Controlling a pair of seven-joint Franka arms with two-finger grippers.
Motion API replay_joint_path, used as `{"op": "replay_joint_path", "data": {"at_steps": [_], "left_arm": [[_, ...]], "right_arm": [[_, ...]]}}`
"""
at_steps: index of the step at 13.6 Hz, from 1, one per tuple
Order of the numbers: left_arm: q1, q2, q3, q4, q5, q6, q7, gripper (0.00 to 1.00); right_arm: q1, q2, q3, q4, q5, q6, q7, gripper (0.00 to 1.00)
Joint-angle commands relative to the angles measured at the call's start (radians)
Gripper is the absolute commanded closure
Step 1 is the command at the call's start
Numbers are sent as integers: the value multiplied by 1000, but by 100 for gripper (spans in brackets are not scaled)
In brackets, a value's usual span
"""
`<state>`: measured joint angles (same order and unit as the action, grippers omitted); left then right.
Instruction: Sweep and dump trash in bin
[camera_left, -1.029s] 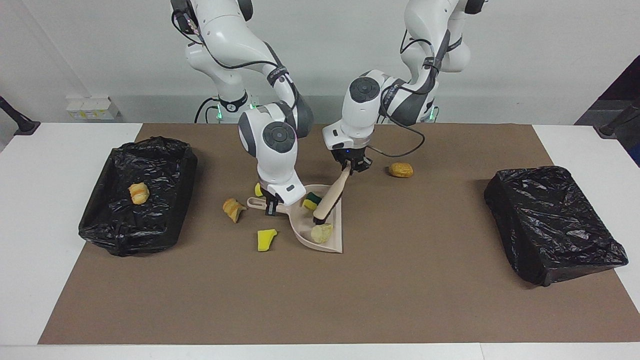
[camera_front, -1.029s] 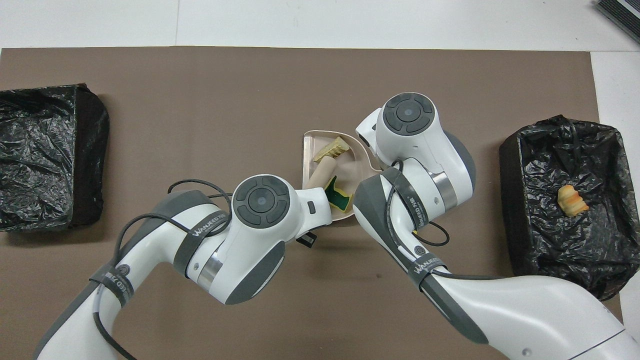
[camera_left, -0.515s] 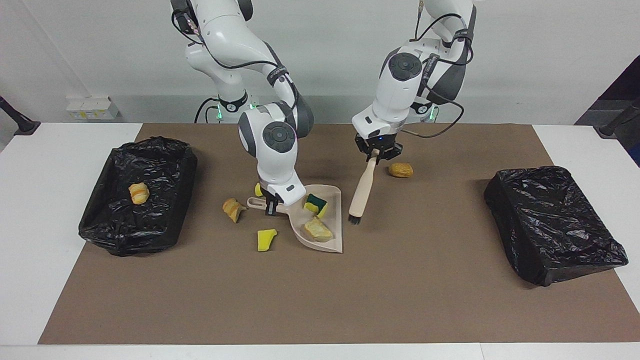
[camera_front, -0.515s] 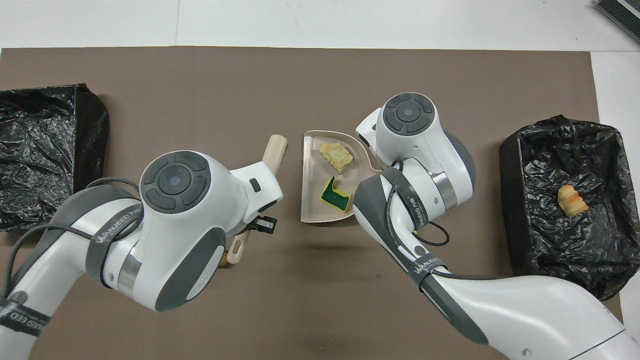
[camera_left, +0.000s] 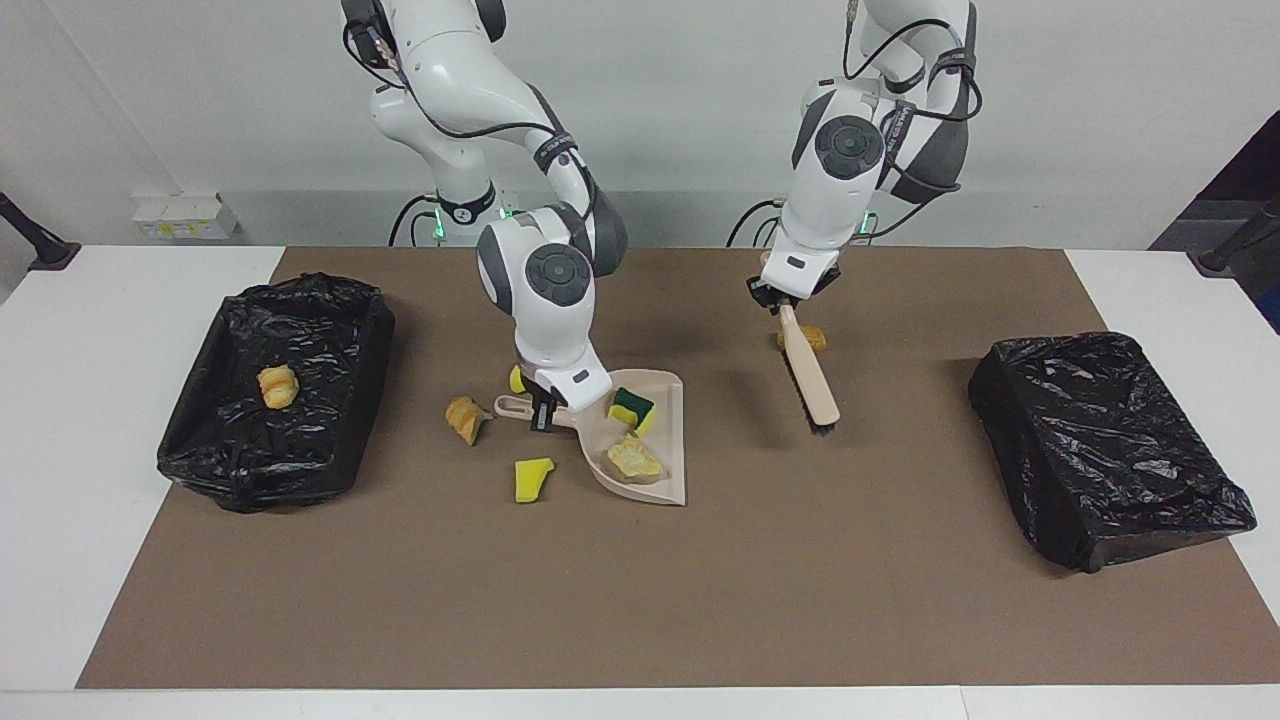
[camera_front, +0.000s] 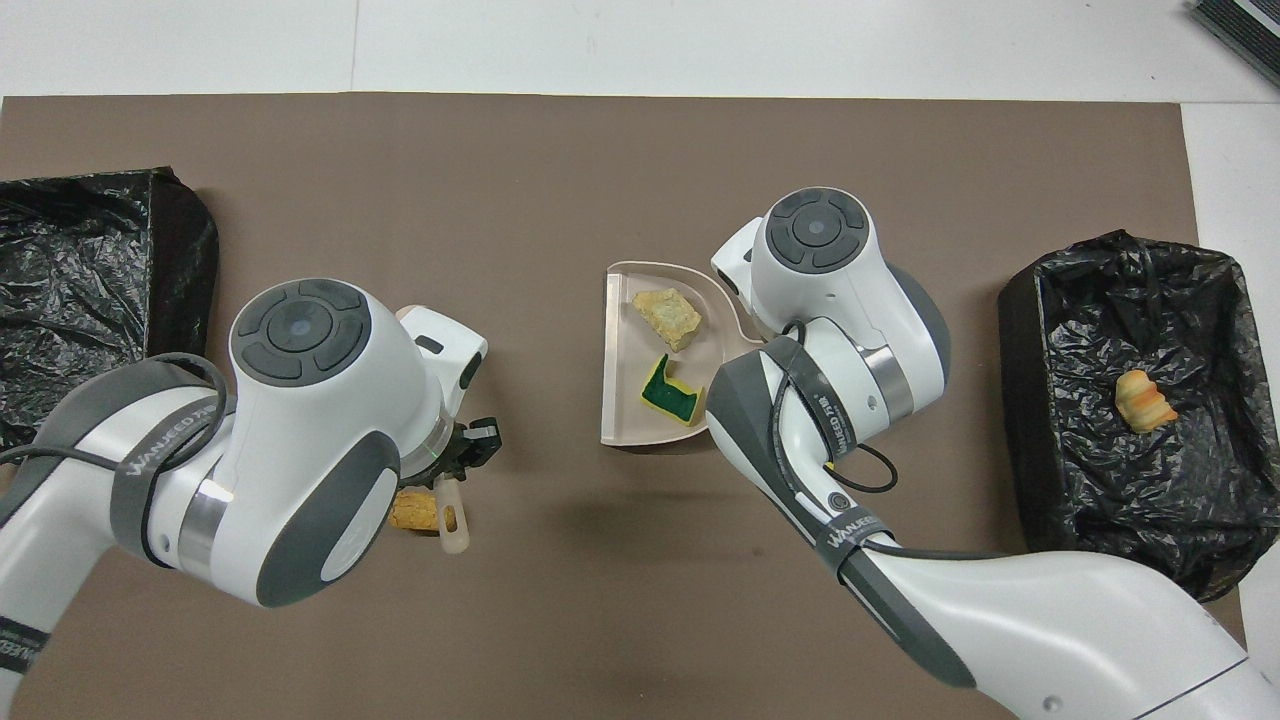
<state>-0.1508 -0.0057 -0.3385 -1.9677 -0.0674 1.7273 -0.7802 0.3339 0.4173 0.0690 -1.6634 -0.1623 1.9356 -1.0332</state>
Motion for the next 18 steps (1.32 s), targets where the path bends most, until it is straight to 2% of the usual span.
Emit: {"op": "replay_joint_path", "data": {"at_steps": [1,3,6,8,9,10,12,14,16,18], "left_arm": [[22,-59,-7,-42,-15,-72,-213,100],[46,-92,-7,-91,-17,-89,-376,100],[85,-83,-8,-167,-19,-74,-653,100],[74,-106,-8,-232,-54,-69,-702,100],[59,-137,-13,-279,-92,-68,-721,100],[-3,-189,-14,-337,-123,-40,-734,100],[-100,-252,-14,-434,-150,68,-760,100],[-130,-215,-14,-444,-172,188,-766,100],[-121,-142,-13,-435,-178,341,-731,100],[-116,-94,-11,-396,-180,391,-596,100]], "right_arm": [[-6,-26,9,-47,15,31,16,100],[-6,-26,9,-47,14,31,16,100],[-6,-26,9,-47,14,31,16,100],[-6,-26,9,-47,14,31,16,100],[-6,-26,9,-47,14,31,16,100],[-6,-26,9,-47,14,31,16,100],[-6,-26,9,-47,14,31,16,100],[-6,-26,9,-47,14,33,16,100],[-6,-26,9,-47,14,32,16,100],[-6,-26,9,-47,14,31,16,100]]}}
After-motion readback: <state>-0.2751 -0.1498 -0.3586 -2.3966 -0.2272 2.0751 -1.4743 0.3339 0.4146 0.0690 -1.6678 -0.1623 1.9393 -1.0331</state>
